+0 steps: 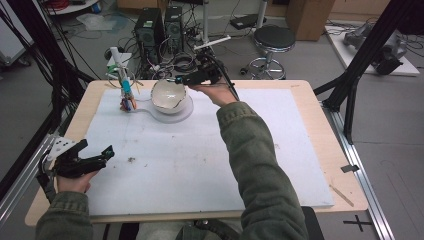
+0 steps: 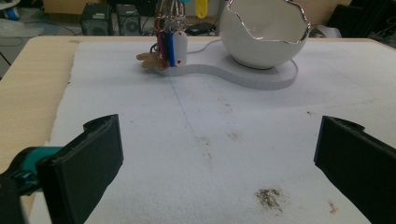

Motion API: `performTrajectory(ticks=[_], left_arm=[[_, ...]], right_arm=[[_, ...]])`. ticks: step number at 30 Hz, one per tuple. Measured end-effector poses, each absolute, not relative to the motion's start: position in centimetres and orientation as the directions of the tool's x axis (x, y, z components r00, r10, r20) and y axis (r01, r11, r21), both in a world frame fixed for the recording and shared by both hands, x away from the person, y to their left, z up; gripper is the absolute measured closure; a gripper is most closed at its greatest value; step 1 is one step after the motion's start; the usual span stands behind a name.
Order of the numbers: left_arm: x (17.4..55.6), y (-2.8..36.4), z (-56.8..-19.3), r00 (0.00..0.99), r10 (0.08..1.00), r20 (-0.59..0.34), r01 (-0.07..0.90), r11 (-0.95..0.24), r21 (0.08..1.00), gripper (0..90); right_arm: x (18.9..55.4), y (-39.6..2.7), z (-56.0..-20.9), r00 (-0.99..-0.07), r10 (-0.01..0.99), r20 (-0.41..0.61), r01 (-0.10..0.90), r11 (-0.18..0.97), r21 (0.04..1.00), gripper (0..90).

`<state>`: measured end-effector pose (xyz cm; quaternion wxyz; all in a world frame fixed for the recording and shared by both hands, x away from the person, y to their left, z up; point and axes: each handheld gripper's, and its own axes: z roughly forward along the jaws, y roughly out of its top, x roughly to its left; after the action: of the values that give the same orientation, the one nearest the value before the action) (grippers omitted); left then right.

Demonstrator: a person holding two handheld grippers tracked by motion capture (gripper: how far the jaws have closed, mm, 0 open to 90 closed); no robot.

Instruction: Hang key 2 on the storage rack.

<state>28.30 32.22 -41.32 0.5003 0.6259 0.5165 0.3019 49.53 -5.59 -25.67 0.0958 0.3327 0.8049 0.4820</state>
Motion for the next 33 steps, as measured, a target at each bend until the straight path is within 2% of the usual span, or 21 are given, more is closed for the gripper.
performTrajectory(ticks=[22,33], left_arm=[[28.0,32.4,-41.2,0.279,0.950,-0.142,0.345,0.039,0.938,1.7],[28.0,32.3,-41.2,0.276,0.951,-0.141,0.343,0.040,0.939,1.7]], right_arm=[[45.4,-12.7,-26.8,-0.699,0.708,0.103,0.427,0.298,0.854,1.1],[43.3,-16.5,-28.3,-0.662,0.740,0.120,0.446,0.260,0.856,1.1]])
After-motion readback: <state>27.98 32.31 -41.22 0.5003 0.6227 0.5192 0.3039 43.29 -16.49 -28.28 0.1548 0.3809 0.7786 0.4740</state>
